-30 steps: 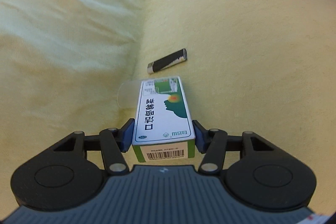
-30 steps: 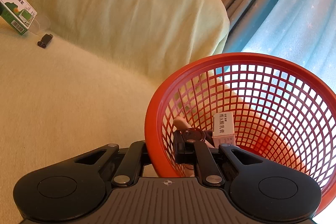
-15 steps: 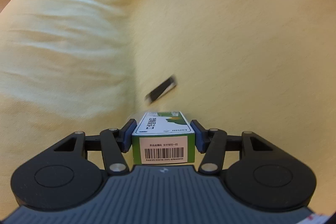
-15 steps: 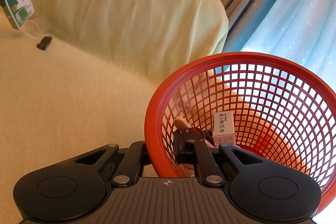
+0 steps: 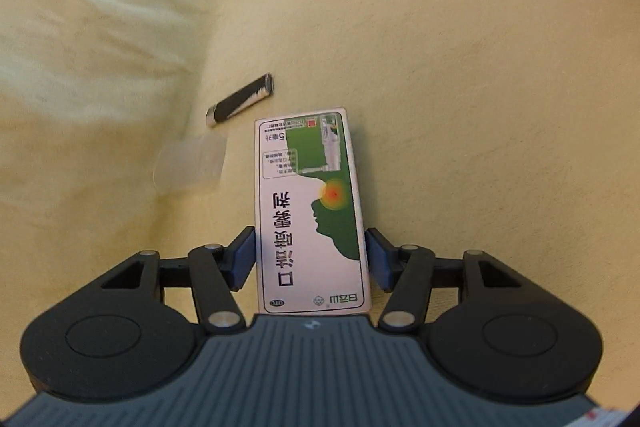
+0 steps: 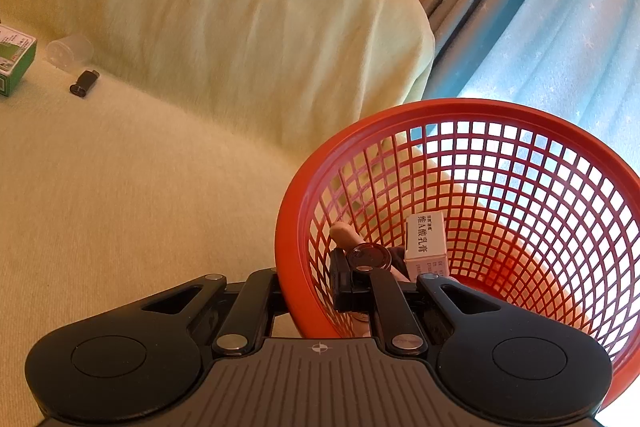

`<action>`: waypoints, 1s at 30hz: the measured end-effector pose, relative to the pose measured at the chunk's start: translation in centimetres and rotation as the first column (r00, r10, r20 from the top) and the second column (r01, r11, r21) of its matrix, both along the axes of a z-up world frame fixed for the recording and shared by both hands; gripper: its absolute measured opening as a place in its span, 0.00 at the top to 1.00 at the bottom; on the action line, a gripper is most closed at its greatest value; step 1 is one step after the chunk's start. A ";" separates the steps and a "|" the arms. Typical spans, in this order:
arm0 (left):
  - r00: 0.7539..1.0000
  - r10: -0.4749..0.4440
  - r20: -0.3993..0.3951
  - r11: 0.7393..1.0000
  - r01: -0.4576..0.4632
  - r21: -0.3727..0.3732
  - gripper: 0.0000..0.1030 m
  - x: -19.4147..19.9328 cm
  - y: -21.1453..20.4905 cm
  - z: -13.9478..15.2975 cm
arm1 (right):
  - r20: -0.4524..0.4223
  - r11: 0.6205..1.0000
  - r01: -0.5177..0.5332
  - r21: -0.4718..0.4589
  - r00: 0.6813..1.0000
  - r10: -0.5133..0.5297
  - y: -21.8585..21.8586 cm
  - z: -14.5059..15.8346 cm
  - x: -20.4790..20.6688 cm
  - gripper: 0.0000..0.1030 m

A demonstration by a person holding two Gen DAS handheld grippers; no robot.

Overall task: Organize objects
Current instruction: 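Lift the medicine box with the left gripper and carry it toward the basket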

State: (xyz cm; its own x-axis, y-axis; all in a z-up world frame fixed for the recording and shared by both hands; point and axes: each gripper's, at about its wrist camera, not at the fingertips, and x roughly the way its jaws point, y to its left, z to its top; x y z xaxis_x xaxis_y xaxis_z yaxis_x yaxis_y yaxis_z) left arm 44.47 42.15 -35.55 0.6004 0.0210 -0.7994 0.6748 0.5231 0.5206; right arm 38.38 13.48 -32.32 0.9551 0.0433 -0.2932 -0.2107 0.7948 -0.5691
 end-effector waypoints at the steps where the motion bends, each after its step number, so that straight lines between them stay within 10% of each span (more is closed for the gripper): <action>1: 1.000 0.017 0.000 1.000 -0.017 -0.021 0.47 0.1 0.2 0.0 | 0.000 1.000 0.000 0.000 1.000 0.000 0.0 0.0 0.0 0.94; 14: 0.983 0.147 -0.113 0.986 -0.154 -0.058 0.48 1.1 1.2 0.8 | -0.002 1.000 0.002 -0.003 1.000 -0.002 0.0 0.0 0.1 0.93; 20: 0.989 -0.134 0.068 0.958 0.112 0.265 0.49 -2.3 -1.3 -0.1 | -0.002 1.000 0.001 -0.001 1.000 -0.001 0.0 0.0 0.1 0.93; 30: 0.919 -0.308 0.245 0.925 0.229 0.304 0.50 -3.6 -4.5 3.3 | -0.002 1.000 0.001 -0.004 1.000 -0.001 0.0 0.0 0.1 0.93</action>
